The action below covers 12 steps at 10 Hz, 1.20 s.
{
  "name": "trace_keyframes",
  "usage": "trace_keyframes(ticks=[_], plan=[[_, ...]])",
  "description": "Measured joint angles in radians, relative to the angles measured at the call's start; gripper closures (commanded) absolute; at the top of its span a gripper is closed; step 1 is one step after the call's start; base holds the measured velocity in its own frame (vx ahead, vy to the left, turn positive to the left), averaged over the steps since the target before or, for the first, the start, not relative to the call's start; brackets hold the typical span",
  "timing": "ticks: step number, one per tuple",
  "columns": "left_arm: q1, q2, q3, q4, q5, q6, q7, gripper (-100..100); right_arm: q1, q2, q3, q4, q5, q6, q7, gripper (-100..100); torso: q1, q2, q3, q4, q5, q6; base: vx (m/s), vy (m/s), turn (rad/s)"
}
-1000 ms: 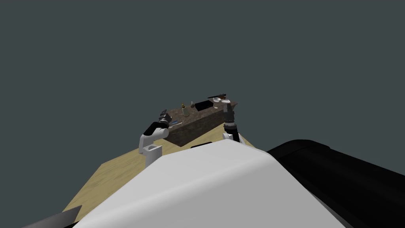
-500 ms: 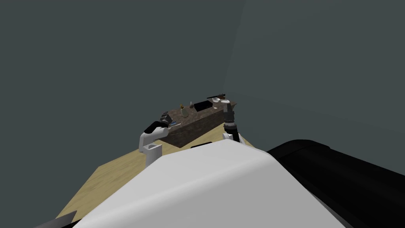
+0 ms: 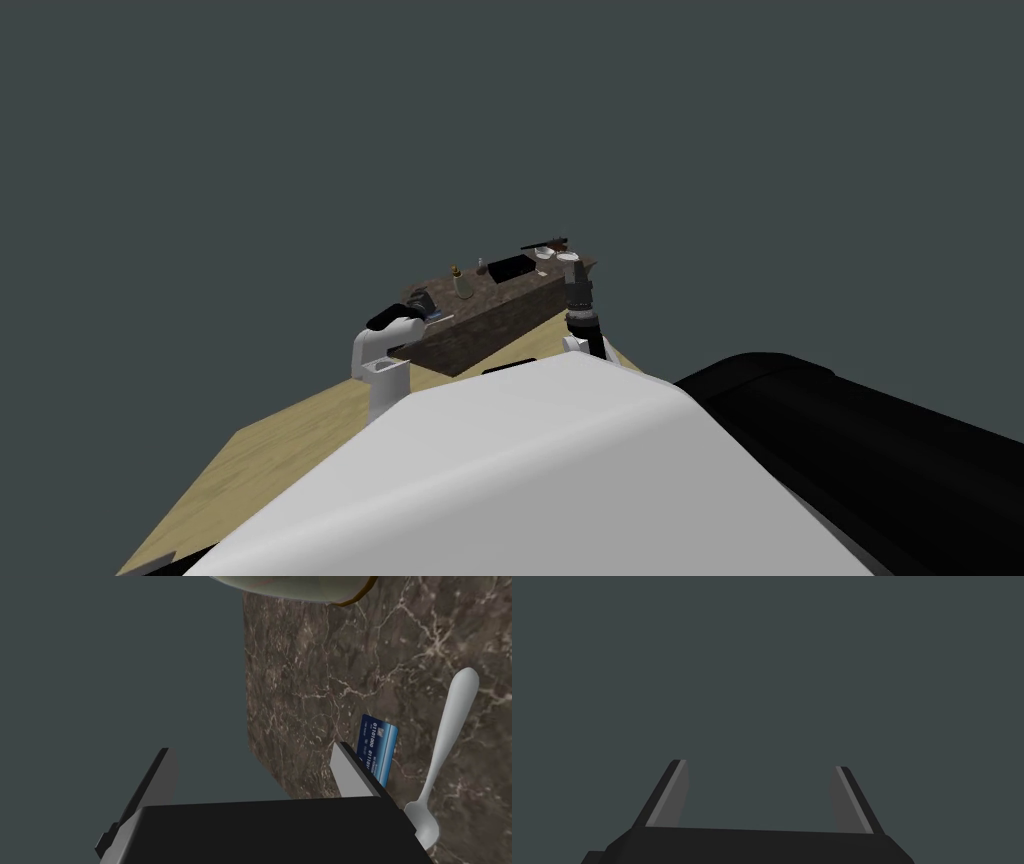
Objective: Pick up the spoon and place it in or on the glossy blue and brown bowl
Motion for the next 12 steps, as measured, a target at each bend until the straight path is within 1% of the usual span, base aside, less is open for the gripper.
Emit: trace_keyframes(ticks=[8,10,12], plan=[[-0.05,0.014,0.03,0.05,-0.01,0.215,-0.005,-100,0.0,0.0,0.0,0.0,0.0,0.0,0.0,0,0.001,0.0,0.0,0.0,0.0,0.0,0.029,-0.014,-0.023],[-0.053,0.016,0.035,0.057,-0.012,0.265,-0.006,-100,0.0,0.0,0.0,0.0,0.0,0.0,0.0,0,0.001,0.001,0.0,0.0,0.0,0.0,0.023,-0.006,-0.019],[-0.067,0.021,0.044,0.079,-0.017,0.315,-0.008,-100,0.0,0.0,0.0,0.0,0.0,0.0,0.0,0,0.001,0.0,0.0,0.0,0.0,0.0,0.024,-0.008,-0.009]])
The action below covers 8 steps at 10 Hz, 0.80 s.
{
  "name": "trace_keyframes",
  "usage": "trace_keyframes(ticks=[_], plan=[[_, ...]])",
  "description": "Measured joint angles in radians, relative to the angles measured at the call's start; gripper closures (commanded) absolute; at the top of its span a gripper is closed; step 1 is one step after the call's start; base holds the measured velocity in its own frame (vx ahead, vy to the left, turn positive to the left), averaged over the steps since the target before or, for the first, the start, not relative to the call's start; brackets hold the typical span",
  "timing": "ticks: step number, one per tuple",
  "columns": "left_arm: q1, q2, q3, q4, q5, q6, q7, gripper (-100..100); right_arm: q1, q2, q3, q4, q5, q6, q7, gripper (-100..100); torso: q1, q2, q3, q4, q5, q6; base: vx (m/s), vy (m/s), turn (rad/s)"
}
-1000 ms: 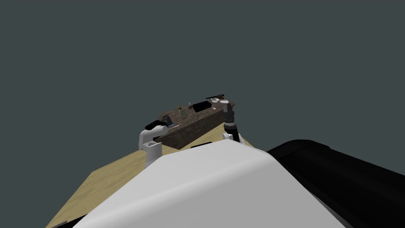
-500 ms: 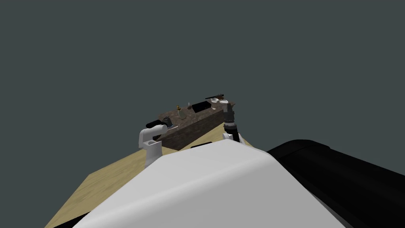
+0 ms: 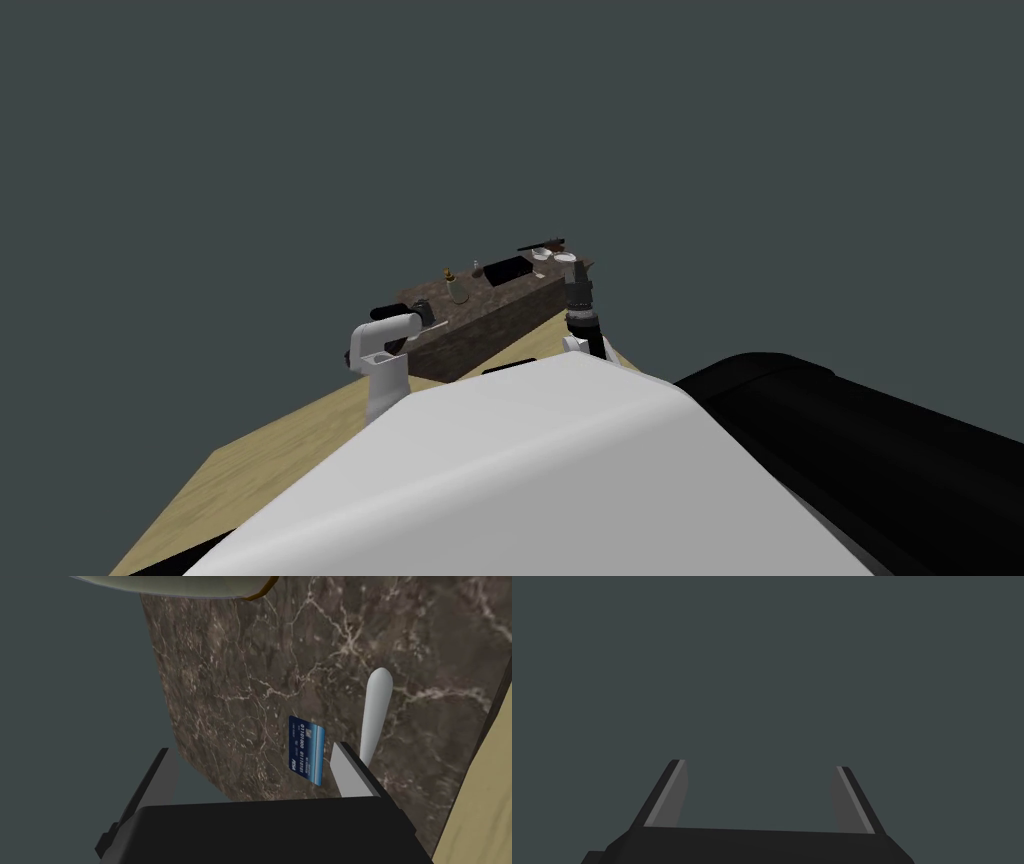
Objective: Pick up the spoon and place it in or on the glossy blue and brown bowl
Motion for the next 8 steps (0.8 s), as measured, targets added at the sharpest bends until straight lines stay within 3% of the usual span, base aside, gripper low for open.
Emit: trace_keyframes(ticks=[8], plan=[[-0.049,0.027,0.038,0.068,-0.011,0.206,-0.009,-100,0.0,0.0,0.0,0.0,0.0,0.0,0.0,0,0.0,-0.001,0.0,0.0,0.0,0.0,0.032,-0.003,-0.018]])
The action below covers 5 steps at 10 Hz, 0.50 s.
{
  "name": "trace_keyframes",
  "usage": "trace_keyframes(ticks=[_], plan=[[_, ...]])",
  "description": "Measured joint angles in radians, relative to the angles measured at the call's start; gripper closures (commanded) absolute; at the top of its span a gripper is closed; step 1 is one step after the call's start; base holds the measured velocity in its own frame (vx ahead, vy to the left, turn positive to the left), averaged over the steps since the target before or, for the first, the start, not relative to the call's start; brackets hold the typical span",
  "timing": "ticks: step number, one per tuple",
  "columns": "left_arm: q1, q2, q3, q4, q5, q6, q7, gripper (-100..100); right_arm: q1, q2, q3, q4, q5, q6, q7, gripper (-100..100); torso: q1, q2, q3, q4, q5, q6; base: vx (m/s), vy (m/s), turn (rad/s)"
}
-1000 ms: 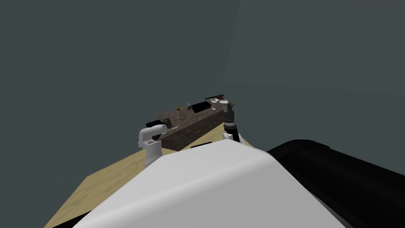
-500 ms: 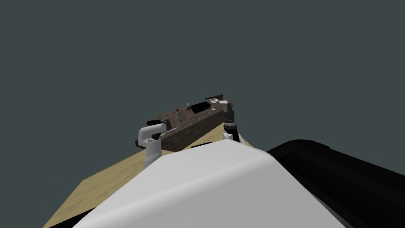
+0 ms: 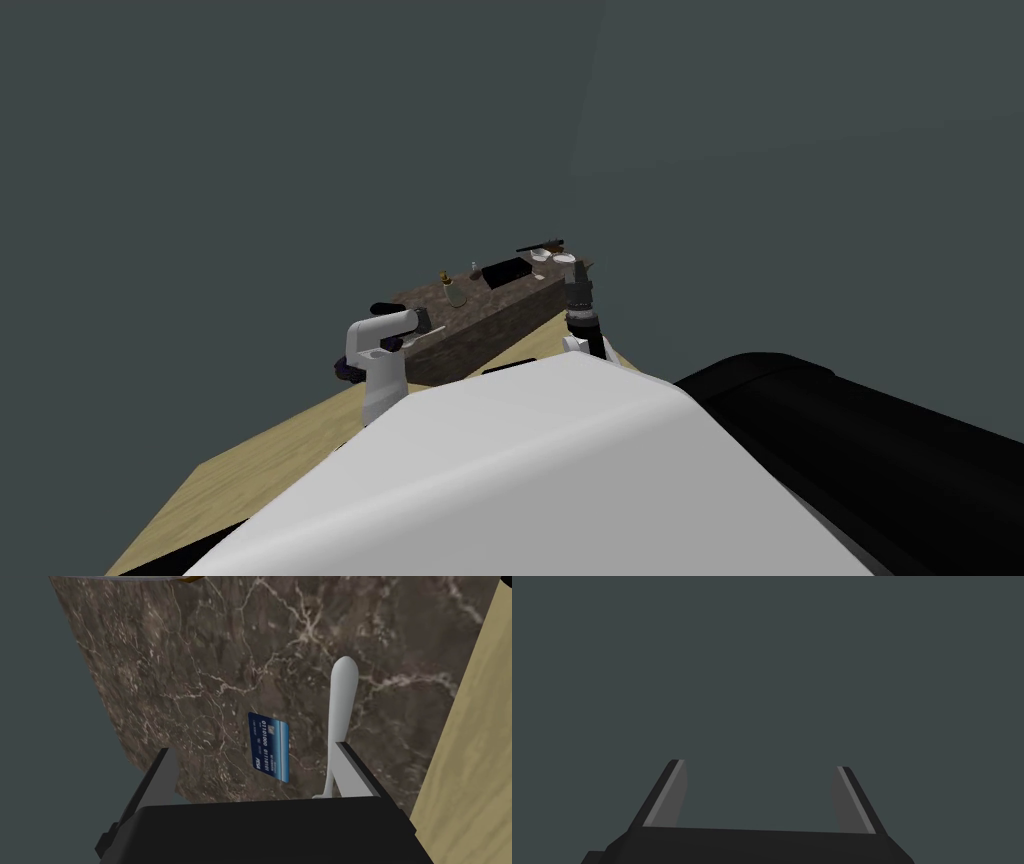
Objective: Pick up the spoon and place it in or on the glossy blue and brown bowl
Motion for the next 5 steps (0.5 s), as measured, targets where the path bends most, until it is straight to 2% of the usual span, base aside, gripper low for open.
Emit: trace_keyframes(ticks=[5], plan=[[-0.022,0.01,0.017,0.043,-0.016,0.119,-0.003,-100,0.0,0.0,0.0,0.0,0.0,0.0,0.0,0,0.001,0.0,0.0,0.0,0.0,0.0,0.031,0.004,-0.015]])
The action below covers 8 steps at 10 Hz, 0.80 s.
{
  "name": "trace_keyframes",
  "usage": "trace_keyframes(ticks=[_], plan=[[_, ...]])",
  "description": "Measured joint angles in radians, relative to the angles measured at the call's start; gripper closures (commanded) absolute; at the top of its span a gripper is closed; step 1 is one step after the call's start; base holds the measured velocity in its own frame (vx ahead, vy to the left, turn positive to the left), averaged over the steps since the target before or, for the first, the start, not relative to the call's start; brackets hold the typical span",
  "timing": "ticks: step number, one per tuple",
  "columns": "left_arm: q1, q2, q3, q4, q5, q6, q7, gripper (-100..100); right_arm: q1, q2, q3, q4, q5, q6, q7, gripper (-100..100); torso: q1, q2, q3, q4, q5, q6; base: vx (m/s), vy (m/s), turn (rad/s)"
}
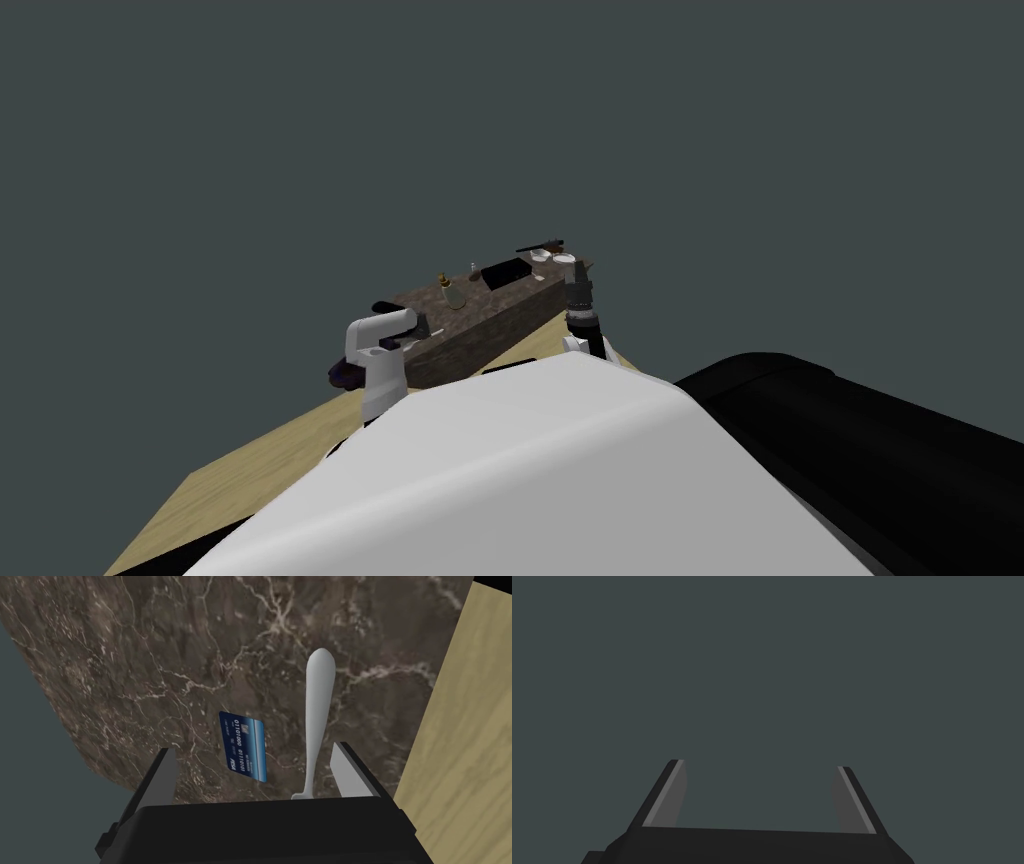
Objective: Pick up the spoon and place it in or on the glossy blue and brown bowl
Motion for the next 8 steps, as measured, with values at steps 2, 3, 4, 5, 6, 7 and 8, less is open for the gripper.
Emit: trace_keyframes(ticks=[2,3,4,5,6,7,8], plan=[[-0.007,0.004,0.006,0.014,-0.005,0.045,-0.001,-100,0.0,0.0,0.0,0.0,0.0,0.0,0.0,0,0.0,0.001,0.0,0.0,0.0,0.0,0.03,0.003,-0.018],[-0.014,0.006,0.008,0.023,-0.008,0.068,-0.001,-100,0.0,0.0,0.0,0.0,0.0,0.0,0.0,0,0.0,0.001,0.0,0.0,0.0,0.0,0.038,0.016,-0.019],[-0.019,0.012,0.016,0.034,-0.009,0.097,-0.003,-100,0.0,0.0,0.0,0.0,0.0,0.0,0.0,0,0.001,0.0,0.0,0.0,0.0,0.0,0.034,0.015,-0.01],[-0.019,0.013,0.018,0.033,-0.012,0.124,-0.004,-100,0.0,0.0,0.0,0.0,0.0,0.0,0.0,0,0.001,0.0,0.0,0.0,0.0,0.0,0.038,0.009,-0.021],[-0.027,0.019,0.024,0.051,-0.014,0.151,-0.006,-100,0.0,0.0,0.0,0.0,0.0,0.0,0.0,0,0.0,0.0,0.0,0.0,0.0,0.0,0.032,0.009,-0.009],[-0.032,0.022,0.028,0.063,-0.015,0.17,-0.008,-100,0.0,0.0,0.0,0.0,0.0,0.0,0.0,0,0.0,0.0,0.0,0.0,0.0,0.0,0.041,0.011,-0.013],[-0.035,0.025,0.033,0.076,-0.017,0.192,-0.01,-100,0.0,0.0,0.0,0.0,0.0,0.0,0.0,0,0.0,0.0,0.0,0.0,0.0,0.0,0.03,0.007,-0.008]])
